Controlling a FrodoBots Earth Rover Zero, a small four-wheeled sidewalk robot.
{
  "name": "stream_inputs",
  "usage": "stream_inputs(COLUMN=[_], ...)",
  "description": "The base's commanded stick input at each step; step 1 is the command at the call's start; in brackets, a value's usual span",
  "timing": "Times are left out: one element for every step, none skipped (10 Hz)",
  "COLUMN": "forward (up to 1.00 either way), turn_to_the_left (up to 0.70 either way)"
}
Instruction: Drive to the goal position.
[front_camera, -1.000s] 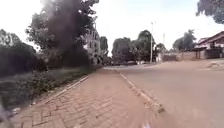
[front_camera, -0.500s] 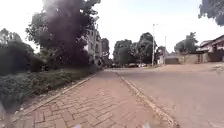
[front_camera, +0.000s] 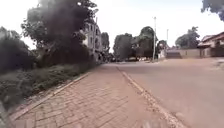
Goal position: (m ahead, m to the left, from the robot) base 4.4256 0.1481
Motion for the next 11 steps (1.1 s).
stream_inputs(forward=[0.7, 0.7, 0.7, 0.7, 0.7, 0.7, 0.7, 0.7, 0.7, 0.7, 0.7], turn_to_the_left=[0.0, 0.0, 0.0, 0.0, 0.0, 0.0, 0.0, 0.0, 0.0, 0.0, 0.0])
